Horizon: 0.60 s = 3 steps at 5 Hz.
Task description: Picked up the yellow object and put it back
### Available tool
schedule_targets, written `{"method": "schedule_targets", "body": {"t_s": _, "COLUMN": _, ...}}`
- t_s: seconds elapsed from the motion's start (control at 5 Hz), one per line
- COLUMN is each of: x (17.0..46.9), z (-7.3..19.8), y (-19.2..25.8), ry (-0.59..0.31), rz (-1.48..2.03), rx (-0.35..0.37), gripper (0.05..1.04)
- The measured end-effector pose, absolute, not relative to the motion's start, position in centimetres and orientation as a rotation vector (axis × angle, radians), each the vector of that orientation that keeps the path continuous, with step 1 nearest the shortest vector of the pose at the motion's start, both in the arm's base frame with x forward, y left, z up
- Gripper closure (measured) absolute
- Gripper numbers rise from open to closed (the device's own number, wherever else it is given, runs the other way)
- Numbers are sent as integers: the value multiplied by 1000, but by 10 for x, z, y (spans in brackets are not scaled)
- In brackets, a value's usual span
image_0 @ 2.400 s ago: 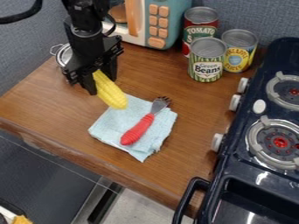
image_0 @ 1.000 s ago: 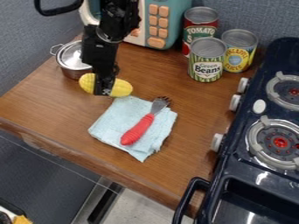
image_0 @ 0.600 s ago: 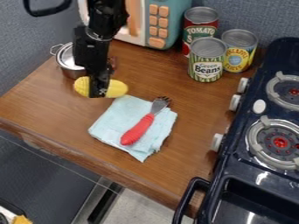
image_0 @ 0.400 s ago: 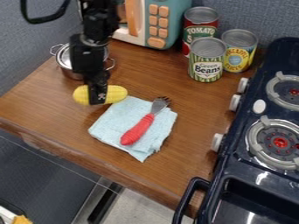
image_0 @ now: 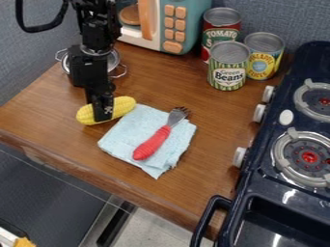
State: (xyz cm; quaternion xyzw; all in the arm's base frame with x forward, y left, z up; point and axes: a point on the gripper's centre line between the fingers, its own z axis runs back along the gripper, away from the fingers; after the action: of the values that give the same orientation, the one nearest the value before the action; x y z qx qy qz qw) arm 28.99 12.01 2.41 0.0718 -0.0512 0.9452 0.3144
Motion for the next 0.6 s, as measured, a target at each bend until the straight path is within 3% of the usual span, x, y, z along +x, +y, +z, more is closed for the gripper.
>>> {"method": "schedule_targets", "body": {"t_s": 0.2, "x": 289, "z": 24, "y": 121, "ry": -126, "rz": 2450, "rx": 211, "gripper": 497}}
{"method": "schedule_targets", "body": {"t_s": 0.4, "x": 293, "z": 25, "y": 123, "ry": -102, "rz": 2379, "rx": 254, "gripper": 436}}
{"method": "schedule_targets", "body": {"t_s": 0.6, "x": 296, "z": 26, "y": 122, "ry": -103, "rz": 2349, "rx": 245, "gripper": 135}}
